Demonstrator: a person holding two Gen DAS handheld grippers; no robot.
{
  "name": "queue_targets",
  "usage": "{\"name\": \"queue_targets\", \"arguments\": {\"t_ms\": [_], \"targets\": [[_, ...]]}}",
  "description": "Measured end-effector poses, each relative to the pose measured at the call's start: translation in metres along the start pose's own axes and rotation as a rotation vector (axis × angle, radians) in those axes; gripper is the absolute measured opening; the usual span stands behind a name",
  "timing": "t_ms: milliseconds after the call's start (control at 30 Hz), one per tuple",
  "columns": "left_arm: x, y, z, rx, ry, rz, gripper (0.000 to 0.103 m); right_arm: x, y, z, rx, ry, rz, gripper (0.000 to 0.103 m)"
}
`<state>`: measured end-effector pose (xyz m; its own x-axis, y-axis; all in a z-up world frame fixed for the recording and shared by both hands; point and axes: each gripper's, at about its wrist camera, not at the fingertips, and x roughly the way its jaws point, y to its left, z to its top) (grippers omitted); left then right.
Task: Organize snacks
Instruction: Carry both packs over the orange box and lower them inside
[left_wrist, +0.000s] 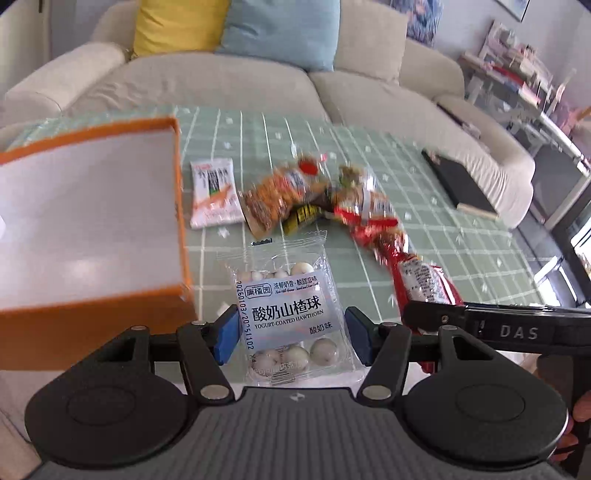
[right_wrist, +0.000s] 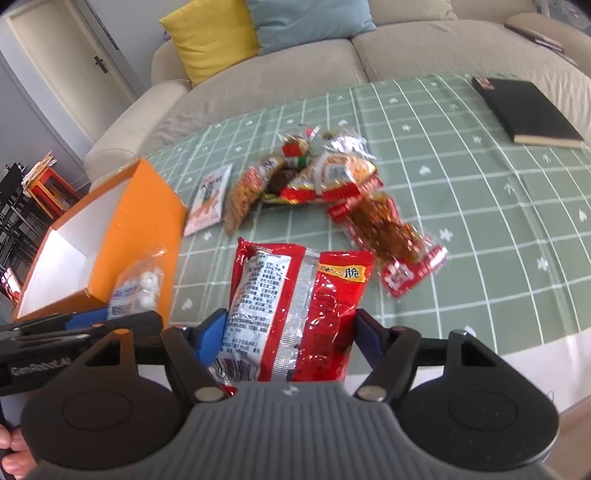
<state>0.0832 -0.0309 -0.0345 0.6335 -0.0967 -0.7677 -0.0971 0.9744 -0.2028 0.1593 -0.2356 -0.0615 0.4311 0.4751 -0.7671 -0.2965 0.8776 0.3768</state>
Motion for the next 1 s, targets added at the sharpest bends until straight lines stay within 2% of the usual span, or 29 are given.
{"name": "queue_targets", "arguments": {"t_ms": [267, 500, 633, 800, 1000], "targets": [[-0.032, 0.027, 0.023, 0.004, -0.112, 0.047, 0.069, -0.012, 0.041, 0.025, -0.089, -0.044, 0.018, 0.07], [-0.055, 0.075, 0.043, -0.032, -0.163, 0.116, 0.069, -0.006, 0.107, 0.054, -0.2, -0.064, 0.086, 0.07], [-0.055, 0.105, 0.051, -0.049, -0.126, 0.161, 0.069, 0.006, 0.149, 0.065, -0.251, -0.046, 0.137, 0.07], [-0.047, 0.139, 0.058, -0.055, -0.06, 0.199, 0.069, 0.034, 0.2, 0.071, -0.342, 0.012, 0.161, 0.07], [-0.026, 0.18, 0.057, -0.068, 0.045, 0.233, 0.069, 0.079, 0.247, 0.068, -0.479, 0.113, 0.109, 0.07]]}}
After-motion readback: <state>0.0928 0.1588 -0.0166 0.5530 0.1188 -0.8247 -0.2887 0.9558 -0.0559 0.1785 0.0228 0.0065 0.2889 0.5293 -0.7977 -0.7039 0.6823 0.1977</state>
